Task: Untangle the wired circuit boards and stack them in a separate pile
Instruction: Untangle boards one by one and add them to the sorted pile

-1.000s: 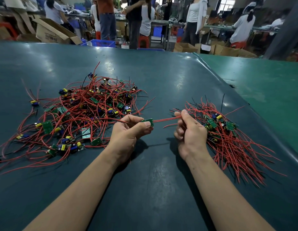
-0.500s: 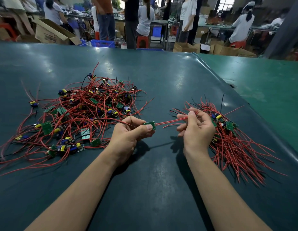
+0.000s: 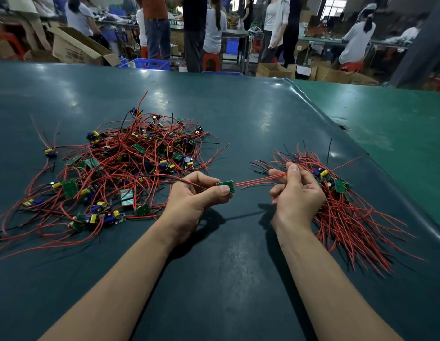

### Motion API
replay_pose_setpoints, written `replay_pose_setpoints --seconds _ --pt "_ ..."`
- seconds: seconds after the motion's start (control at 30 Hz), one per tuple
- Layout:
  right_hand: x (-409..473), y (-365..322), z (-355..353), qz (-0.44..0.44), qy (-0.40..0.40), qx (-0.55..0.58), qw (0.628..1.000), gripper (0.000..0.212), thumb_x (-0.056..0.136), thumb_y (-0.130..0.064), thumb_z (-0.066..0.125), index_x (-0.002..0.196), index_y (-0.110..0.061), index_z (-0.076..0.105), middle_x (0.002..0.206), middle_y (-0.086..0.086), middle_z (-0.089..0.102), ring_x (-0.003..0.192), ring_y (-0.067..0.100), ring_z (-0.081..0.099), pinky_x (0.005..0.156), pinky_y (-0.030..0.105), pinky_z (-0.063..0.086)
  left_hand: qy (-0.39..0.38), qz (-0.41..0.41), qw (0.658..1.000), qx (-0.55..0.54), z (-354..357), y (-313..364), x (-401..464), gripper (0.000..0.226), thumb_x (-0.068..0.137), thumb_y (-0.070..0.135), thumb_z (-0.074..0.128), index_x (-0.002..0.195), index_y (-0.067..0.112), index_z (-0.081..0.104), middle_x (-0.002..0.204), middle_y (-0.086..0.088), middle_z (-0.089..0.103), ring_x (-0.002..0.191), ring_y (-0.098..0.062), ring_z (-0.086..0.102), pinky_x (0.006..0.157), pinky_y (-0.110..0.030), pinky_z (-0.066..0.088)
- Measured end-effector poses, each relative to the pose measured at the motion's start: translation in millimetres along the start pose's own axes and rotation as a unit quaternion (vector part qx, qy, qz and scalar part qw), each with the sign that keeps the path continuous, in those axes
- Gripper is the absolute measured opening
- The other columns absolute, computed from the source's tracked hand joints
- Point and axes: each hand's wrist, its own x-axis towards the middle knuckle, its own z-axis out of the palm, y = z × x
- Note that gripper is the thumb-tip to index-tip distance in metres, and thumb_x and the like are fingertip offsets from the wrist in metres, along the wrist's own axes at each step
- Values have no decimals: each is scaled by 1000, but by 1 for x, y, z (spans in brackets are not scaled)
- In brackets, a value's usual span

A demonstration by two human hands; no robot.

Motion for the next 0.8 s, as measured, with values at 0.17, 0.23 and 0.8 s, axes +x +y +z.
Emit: replay_pose_setpoints --seconds 0.17,0.23,0.8 --pt "0 0 -1 21 9 4 1000 19 100 -15 50 87 -8 62 59 5 70 31 11 47 33 16 28 -11 9 1000 19 0 -1 -1 26 62 4 75 80 4 56 73 -12 72 70 -26 72 69 -28 58" --pt "0 -1 -1 16 14 12 1000 23 103 -19 46 86 -9 60 60 6 70 30 13 48 32 16 30 -9 15 1000 20 1 -1 -1 26 62 4 75 80 4 56 73 -13 72 70 -26 72 69 -29 58" --pt "-48 -2 4 39 -416 -120 900 17 89 -20 70 74 -19 61 51 -5 53 37 6 44 35 18 35 18 46 998 39 -3 10 -6 18 68 30 80 79 16 78 69 -9 65 62 -16 57 58 -18 49"
